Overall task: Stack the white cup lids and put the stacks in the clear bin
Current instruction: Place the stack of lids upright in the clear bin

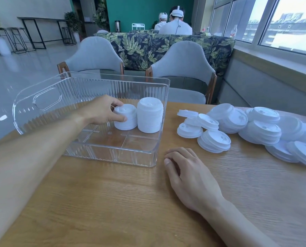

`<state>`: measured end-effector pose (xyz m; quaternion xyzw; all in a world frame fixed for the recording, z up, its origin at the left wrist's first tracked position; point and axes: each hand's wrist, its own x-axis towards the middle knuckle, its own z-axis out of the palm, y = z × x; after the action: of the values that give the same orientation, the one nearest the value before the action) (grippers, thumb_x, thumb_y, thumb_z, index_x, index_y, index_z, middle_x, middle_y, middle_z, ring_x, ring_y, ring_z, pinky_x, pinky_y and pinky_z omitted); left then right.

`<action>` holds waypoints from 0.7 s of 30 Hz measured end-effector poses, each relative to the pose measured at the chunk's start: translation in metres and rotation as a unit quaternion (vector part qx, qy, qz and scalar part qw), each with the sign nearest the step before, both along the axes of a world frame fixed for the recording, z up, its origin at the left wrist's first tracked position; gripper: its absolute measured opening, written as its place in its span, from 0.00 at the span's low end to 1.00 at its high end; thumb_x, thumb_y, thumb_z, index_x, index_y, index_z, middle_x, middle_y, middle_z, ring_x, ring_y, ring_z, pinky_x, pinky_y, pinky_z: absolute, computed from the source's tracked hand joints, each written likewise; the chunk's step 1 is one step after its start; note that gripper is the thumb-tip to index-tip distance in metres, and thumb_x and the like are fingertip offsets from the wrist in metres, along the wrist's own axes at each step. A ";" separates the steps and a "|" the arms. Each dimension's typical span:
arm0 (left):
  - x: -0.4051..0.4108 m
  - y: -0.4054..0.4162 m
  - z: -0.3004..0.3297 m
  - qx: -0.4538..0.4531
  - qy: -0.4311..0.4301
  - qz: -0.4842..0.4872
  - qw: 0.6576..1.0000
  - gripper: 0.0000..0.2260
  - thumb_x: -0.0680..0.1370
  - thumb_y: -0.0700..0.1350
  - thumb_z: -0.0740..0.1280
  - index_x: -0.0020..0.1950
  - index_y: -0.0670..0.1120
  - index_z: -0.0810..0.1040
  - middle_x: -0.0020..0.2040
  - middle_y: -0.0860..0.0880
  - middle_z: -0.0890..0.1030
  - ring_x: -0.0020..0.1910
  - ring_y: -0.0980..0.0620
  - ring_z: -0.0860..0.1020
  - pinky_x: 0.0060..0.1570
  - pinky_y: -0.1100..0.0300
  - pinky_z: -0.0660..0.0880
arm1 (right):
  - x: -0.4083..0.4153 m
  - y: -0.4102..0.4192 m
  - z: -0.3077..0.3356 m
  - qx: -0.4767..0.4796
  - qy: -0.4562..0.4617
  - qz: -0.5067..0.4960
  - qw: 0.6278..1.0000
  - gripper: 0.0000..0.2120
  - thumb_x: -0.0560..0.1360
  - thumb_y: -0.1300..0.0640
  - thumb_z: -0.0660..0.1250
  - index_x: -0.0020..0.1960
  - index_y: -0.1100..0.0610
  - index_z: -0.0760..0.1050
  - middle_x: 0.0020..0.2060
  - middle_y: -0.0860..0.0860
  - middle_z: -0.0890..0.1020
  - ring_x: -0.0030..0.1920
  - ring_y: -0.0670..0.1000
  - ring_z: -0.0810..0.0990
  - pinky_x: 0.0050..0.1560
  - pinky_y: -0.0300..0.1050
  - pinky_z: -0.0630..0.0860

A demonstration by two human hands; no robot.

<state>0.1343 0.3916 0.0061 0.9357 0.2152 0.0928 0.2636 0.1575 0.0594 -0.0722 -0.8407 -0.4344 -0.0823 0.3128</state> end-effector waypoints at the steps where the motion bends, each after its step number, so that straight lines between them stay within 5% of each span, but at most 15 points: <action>1: 0.000 -0.001 0.000 0.001 -0.002 0.000 1.000 0.32 0.71 0.52 0.81 0.72 0.47 0.77 0.63 0.50 0.81 0.61 0.51 0.79 0.65 0.54 0.73 | 0.000 0.000 0.000 0.001 0.000 0.000 1.000 0.13 0.82 0.48 0.56 0.52 0.49 0.79 0.54 0.37 0.78 0.59 0.42 0.73 0.60 0.42 0.72; 5: -0.002 -0.005 -0.004 0.006 -0.013 0.001 1.000 0.31 0.72 0.51 0.80 0.74 0.47 0.75 0.63 0.50 0.79 0.61 0.51 0.77 0.60 0.59 0.70 | 0.000 0.000 0.001 0.000 0.003 0.003 1.000 0.14 0.82 0.46 0.55 0.52 0.49 0.79 0.54 0.37 0.78 0.58 0.43 0.73 0.60 0.43 0.72; 13: -0.015 -0.019 -0.008 -0.029 -0.065 0.015 0.997 0.38 0.75 0.52 0.77 0.81 0.54 0.63 0.77 0.48 0.70 0.73 0.49 0.72 0.71 0.53 0.68 | -0.004 -0.003 0.006 -0.017 0.015 -0.005 1.000 0.14 0.82 0.45 0.57 0.54 0.49 0.80 0.57 0.38 0.78 0.61 0.41 0.72 0.60 0.39 0.71; 17: -0.031 -0.041 -0.002 -0.012 -0.143 0.062 0.988 0.28 0.79 0.52 0.72 0.78 0.52 0.69 0.74 0.49 0.74 0.70 0.51 0.74 0.65 0.56 0.69 | -0.006 -0.006 0.005 -0.014 0.017 -0.012 1.000 0.14 0.82 0.45 0.58 0.52 0.49 0.79 0.56 0.38 0.79 0.60 0.42 0.72 0.57 0.40 0.72; 21: -0.054 -0.074 -0.001 0.024 -0.248 0.092 0.964 0.14 0.81 0.48 0.67 0.67 0.50 0.77 0.60 0.53 0.81 0.59 0.53 0.79 0.55 0.60 0.72 | -0.012 -0.014 0.005 -0.018 0.010 -0.023 1.000 0.12 0.81 0.47 0.59 0.50 0.50 0.79 0.53 0.40 0.79 0.59 0.43 0.72 0.53 0.40 0.73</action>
<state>0.0800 0.3179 0.0053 0.8657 0.2254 0.3510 0.2765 0.1456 0.0450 -0.0673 -0.8569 -0.4128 -0.0735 0.2999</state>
